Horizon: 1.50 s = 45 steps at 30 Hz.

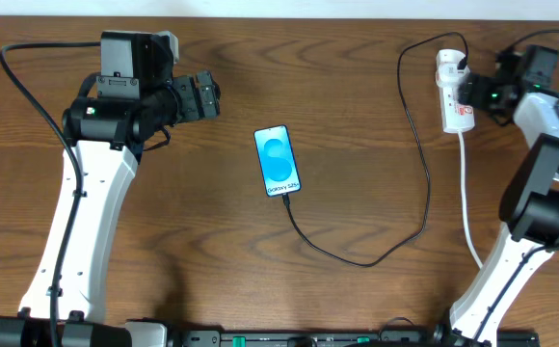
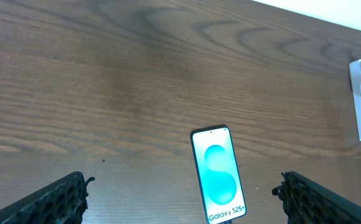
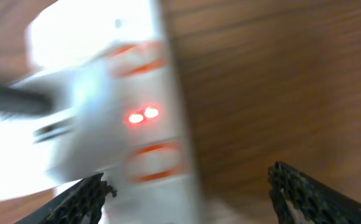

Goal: Plug charger to phone and switch on socket

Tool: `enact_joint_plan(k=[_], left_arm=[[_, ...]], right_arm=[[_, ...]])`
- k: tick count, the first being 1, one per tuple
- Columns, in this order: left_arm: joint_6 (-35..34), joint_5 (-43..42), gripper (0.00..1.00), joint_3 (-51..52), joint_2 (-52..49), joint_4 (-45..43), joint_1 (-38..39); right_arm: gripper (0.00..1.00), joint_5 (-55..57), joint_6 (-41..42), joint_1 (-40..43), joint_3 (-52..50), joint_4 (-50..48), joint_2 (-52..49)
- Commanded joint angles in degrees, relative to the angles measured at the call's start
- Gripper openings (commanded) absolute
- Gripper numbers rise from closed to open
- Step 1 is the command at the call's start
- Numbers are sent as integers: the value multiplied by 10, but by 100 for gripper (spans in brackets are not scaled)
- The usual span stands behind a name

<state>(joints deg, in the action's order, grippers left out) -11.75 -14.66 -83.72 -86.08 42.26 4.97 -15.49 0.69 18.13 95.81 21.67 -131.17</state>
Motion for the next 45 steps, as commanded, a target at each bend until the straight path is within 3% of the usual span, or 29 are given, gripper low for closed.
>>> enact_joint_plan(k=[1,5,11,21,34,45], left_arm=[[5,4,99,-6,6,2,-3],[5,4,99,-6,6,2,-3],[5,4,99,-6,6,2,-3],[5,4,99,-6,6,2,-3],[5,4,99,-6,6,2,-3],[5,4,99,-6,6,2,-3]], right_arm=[[84,-29,-16,-44,-24,13,-35],[85,-26,-16,-44,-23,13,-35],[99,13,-16,-36,-23,22,-14],[98,135,-30,-16,-23,53,57],[97,91,-44,-13,-23,110,165],[91,81,-6,-14,-23,242,337]])
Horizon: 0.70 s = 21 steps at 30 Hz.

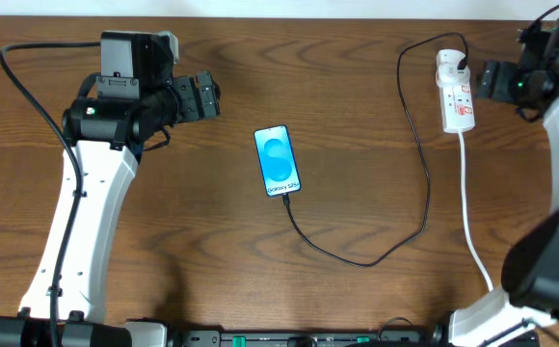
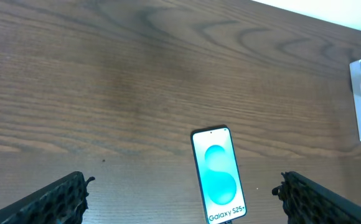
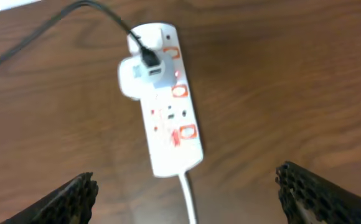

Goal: Plug charger to phone and switch on socket

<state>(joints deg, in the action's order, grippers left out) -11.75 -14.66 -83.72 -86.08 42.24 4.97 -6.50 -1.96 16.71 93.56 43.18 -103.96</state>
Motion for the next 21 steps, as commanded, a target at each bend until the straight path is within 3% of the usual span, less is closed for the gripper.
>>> enact_joint_plan(k=[1,4,7,21], left_arm=[[5,4,99,-6,6,2,-3],[5,4,99,-6,6,2,-3],[5,4,99,-6,6,2,-3],[5,4,99,-6,6,2,-3]], right_arm=[[91,-18,23,1,-1,40,82],[90,-62,23,1,-1,77,132],[99,-105,23,1,-1,108,187],[99,-162,27,1,-1,238,438]])
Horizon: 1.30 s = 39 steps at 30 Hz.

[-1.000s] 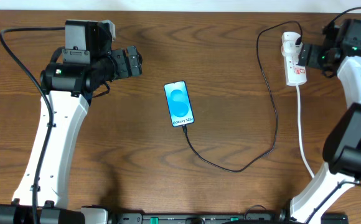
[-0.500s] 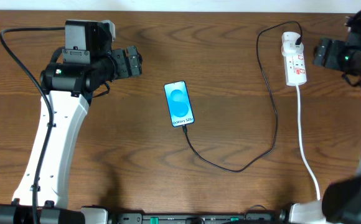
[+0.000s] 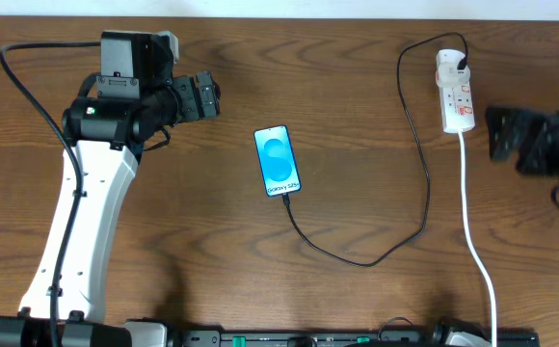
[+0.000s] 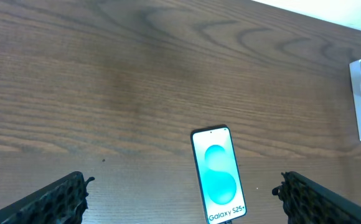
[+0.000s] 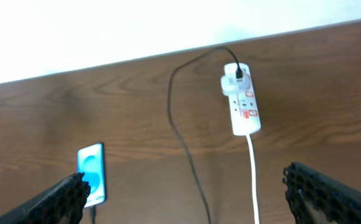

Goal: Plug charger to phone and switch on socket

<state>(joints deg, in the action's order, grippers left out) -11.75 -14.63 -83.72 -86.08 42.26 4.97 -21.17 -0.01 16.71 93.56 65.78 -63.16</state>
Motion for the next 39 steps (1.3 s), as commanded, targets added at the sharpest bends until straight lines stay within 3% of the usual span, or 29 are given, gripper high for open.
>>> enact_joint_plan(k=[1,13,18,28,39], left_arm=[[5,4,99,-6,6,2,-3],[5,4,99,-6,6,2,-3],[5,4,99,-6,6,2,-3],[5,4,99,-6,6,2,-3],[5,4,99,-6,6,2,-3]], right_arm=[[99,-15,8,1,-1,19,45],[99,32,-40,1,-3,143,182],[99,33,-73,-1,-50,132,235],[99,33,-119,-52,-408,-197,425],[99,42,-119,-85,-735,-525,557]])
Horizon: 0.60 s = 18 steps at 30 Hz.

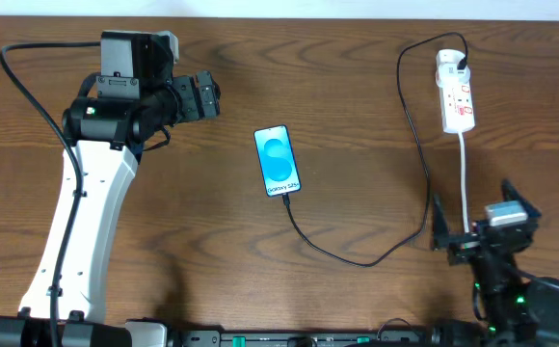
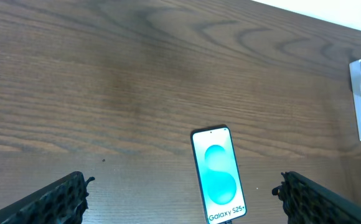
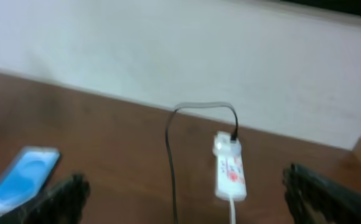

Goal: Plug charger to phone and switch on socket

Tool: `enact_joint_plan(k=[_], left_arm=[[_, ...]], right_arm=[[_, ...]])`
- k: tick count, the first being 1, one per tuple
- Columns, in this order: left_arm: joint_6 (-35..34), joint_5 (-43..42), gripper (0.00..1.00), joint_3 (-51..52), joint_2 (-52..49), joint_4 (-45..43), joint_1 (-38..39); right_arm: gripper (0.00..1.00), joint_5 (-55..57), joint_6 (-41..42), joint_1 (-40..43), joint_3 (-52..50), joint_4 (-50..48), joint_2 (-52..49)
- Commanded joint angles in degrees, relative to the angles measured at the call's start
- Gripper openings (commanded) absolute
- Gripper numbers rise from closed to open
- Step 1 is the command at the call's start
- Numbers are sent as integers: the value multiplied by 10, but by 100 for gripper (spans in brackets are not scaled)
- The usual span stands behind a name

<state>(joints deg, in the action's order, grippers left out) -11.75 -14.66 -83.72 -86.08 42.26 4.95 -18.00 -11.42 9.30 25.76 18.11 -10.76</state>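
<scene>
The phone (image 1: 278,161) lies face up mid-table with its blue screen lit, also in the left wrist view (image 2: 218,174). A black charger cable (image 1: 357,258) runs from its lower end in a loop to the plug at the top of the white power strip (image 1: 456,92) at the far right. My left gripper (image 1: 210,96) hangs open and empty left of the phone (image 2: 180,202). At the front right my right gripper (image 1: 472,226) stands open and empty, facing the strip (image 3: 230,168) from well back.
The strip's white lead (image 1: 466,183) runs down the right side toward my right arm. A pale wall (image 3: 180,56) rises behind the table's far edge. Bare wood table (image 1: 164,241) lies between the left arm and the phone.
My right arm has drawn back from the table's right edge to the front right corner, and its view now looks low across the table at the strip and the wall. Nothing else moved.
My right gripper was first close over the power strip, where red lights glowed. Then it stood higher beside the strip, then farther away at the right edge, and now at the front right. The phone, cable and left arm kept their places throughout.
</scene>
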Motion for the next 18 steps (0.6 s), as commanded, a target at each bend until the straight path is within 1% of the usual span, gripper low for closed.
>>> enact_joint_plan(k=[1,4,8,16,18], left_arm=[[5,4,99,-6,6,2,-3],[5,4,99,-6,6,2,-3],[5,4,99,-6,6,2,-3],[5,4,99,-6,6,2,-3],[5,4,99,-6,6,2,-3]], right_arm=[[99,10,-5,-13,-83,-75,45],[99,11,-5,-21,-144,-125,76],[99,11,-4,-35,-196,-135,105],[99,12,-4,-49,-255,-149,105],[99,12,-4,-49,-254,-152,105]])
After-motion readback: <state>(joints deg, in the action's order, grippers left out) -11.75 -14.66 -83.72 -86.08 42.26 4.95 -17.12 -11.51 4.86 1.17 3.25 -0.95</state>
